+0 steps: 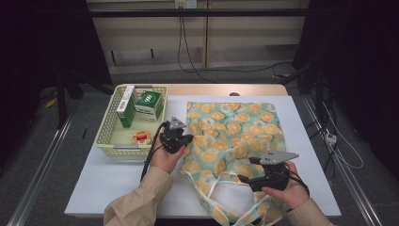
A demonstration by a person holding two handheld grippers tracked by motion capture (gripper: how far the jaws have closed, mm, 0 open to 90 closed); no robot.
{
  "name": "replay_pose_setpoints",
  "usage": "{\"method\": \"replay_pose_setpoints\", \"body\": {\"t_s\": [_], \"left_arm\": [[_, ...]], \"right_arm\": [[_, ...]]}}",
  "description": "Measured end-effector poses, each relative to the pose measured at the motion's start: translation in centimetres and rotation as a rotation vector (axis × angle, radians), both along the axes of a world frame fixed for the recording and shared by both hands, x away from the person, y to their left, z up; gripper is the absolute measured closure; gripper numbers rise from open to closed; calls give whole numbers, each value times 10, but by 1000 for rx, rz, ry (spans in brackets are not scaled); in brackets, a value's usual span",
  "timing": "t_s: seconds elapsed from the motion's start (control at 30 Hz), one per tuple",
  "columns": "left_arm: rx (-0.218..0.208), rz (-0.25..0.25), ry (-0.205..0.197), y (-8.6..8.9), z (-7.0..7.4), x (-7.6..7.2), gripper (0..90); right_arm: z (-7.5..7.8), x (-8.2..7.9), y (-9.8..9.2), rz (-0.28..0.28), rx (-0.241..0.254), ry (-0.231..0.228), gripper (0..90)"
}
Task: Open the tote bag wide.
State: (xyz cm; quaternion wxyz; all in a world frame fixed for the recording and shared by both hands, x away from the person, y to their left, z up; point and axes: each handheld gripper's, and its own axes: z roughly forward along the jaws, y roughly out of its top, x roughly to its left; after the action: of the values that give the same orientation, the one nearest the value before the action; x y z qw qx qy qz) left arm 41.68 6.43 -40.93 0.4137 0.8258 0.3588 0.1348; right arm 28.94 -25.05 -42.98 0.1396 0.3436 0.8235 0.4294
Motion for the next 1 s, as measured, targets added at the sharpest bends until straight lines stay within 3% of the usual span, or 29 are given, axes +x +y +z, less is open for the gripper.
{"method": "replay_pose_setpoints", "body": {"t_s": [0.13, 0.33, 0.4, 0.6, 0.77, 0.8, 0.83, 0.87, 0.9, 1.0], "left_arm": [[0, 14, -10, -5, 4, 18, 900], [-47, 53, -29, -12, 5, 42, 900], [-43, 59, -33, -12, 4, 47, 900], [-38, 49, -5, -13, 1, 47, 895], [-30, 43, -29, -13, 7, 41, 823], [-41, 54, -28, -12, 9, 40, 698], [-37, 59, -29, -12, 10, 39, 698], [-44, 67, -28, -11, 10, 37, 622], [-46, 66, -32, -10, 11, 36, 556], [-42, 70, -1, -7, 13, 32, 380]], "right_arm": [[-5, 5, 6, 25, -23, 11, 261], [-14, 12, 16, 60, -64, 50, 338], [-15, 13, 16, 60, -53, 57, 359], [-21, 17, 12, 21, -76, 73, 413], [-27, 19, 11, 2, -99, 67, 508], [-27, 20, 10, 4, -119, 47, 567], [-27, 20, 10, 4, -119, 47, 567], [-27, 20, 10, 9, -118, 45, 593], [-27, 20, 11, 27, -117, 44, 712], [-26, 20, 14, 49, -117, 51, 849]]}}
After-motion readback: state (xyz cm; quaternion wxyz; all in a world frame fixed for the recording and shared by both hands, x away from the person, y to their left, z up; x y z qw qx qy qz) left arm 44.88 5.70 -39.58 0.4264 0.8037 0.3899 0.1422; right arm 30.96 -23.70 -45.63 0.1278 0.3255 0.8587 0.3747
